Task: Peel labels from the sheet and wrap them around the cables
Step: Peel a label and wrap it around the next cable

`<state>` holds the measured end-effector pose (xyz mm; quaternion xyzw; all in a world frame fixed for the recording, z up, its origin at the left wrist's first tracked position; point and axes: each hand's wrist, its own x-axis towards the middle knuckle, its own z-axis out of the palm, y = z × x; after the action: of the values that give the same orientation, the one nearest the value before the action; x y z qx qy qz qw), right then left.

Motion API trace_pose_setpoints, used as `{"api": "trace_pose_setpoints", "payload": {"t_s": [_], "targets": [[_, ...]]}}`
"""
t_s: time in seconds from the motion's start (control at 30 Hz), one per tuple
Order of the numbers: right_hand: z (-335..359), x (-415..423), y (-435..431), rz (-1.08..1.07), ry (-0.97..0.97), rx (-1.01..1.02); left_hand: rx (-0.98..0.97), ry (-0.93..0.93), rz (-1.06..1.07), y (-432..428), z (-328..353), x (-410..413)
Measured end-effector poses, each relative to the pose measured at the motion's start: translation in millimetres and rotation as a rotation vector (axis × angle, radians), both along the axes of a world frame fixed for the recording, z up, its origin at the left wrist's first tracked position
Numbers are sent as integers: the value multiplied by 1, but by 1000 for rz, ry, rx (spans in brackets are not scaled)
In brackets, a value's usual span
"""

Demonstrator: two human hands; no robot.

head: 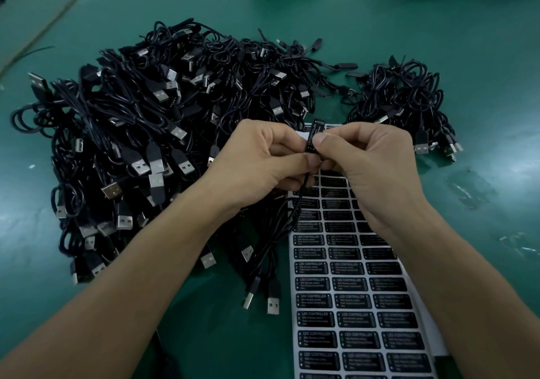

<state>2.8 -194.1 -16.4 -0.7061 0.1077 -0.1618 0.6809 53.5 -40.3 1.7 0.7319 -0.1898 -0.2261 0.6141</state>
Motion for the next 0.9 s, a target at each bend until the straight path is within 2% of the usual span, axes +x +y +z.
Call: {"api": "trace_pose_setpoints", "payload": {"t_s": [0.9], "targets": [[2,-1,3,-25,0,59,12,-52,2,1,-4,1]]}}
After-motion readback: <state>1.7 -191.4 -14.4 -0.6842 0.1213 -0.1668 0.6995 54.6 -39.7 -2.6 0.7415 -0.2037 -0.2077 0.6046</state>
